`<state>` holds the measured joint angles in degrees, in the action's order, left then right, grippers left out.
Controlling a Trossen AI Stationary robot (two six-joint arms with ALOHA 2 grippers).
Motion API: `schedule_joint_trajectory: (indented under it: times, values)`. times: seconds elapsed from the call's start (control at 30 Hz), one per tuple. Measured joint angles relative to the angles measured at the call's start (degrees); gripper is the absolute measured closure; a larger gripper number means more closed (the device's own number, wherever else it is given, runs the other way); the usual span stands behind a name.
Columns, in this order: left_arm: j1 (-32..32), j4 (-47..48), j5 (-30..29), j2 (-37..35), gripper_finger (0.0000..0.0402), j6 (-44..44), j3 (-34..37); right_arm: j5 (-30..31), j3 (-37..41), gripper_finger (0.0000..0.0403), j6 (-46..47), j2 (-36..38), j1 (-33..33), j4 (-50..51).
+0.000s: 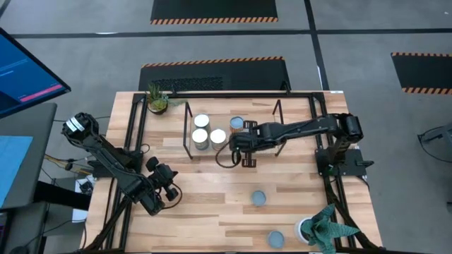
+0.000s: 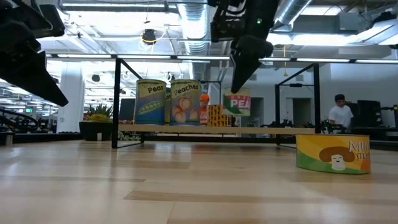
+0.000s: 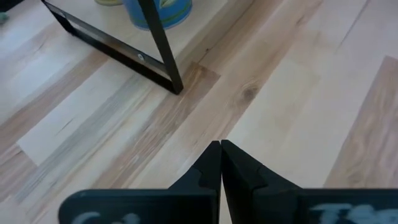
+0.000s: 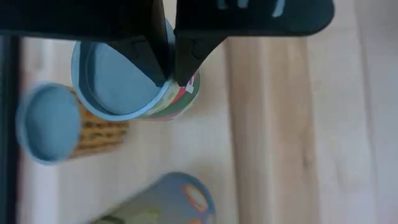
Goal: Pick and place cans onto a shelf
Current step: Put the canned green peas on the shelf
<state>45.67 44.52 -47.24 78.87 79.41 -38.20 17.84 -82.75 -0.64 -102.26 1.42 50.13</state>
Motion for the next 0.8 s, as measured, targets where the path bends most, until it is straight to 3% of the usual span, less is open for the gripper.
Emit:
schedule_joint_trajectory:
  times: [0.17,0.8]
  values:
    - [0.0,-0.2,-0.1,0.0,0.0401,0.2,0.0,-7.0,0.6,0.0379,-2.5,-0.1,-1.5,-4.4]
    - [-0.1,-0.6,-0.1,0.0,0.0401,0.3,0.0,-7.3,0.6,0.0359,-2.9,-0.2,-1.6,-8.8]
